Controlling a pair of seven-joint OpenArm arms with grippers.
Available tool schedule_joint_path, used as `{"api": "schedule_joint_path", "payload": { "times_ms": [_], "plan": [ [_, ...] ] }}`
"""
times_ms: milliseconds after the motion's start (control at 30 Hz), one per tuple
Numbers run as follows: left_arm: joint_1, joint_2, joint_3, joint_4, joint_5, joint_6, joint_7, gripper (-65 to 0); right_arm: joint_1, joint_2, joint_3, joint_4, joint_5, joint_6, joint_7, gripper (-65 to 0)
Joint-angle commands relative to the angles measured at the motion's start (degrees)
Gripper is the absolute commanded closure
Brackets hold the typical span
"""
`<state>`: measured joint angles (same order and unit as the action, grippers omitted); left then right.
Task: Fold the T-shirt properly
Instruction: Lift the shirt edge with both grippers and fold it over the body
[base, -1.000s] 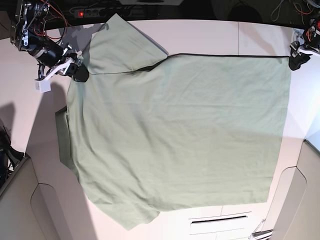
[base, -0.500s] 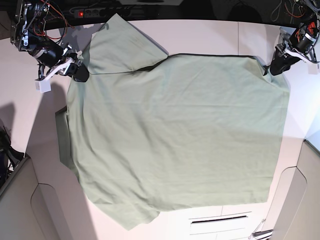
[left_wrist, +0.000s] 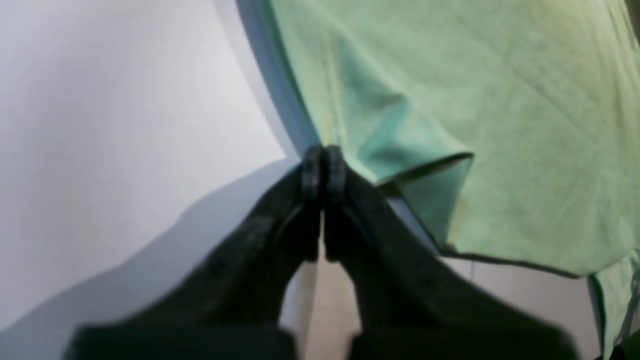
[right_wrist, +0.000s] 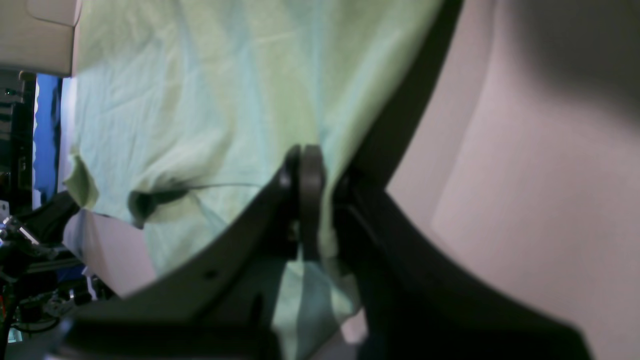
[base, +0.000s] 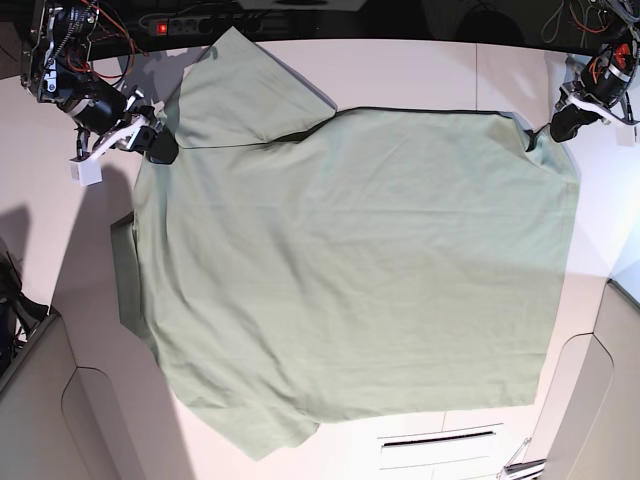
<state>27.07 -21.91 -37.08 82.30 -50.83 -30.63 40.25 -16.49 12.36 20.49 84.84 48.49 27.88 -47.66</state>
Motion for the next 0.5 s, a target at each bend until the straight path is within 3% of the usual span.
{"api": "schedule_joint_path", "payload": {
  "times_ms": [0,233,333,467],
  "plan": [
    [0.4,-0.8,-0.6,0.2,0.9,0.5,1.1,0.0,-0.2,0.5,0.2,0.5,-0.9,-0.4,-1.4,0.0],
    [0.8,-0.8,-8.5,1.2,-2.8,0.2,4.0,0.0,-0.3,0.5,6.0,6.5,-0.9,-0.4,-6.4,0.0],
    [1.9,-0.8,-10.8,2.1,-6.2,-2.4,6.3,0.0,-0.5,1.2,9.0,10.2,-0.9,-0.4,-8.2,0.0],
    [5.5,-0.8,-13.0,5.1,-7.4,-2.6,6.8,0.0,-0.5,2.3,11.6,12.7,-0.9,0.7,-10.1,0.0]
  ]
}}
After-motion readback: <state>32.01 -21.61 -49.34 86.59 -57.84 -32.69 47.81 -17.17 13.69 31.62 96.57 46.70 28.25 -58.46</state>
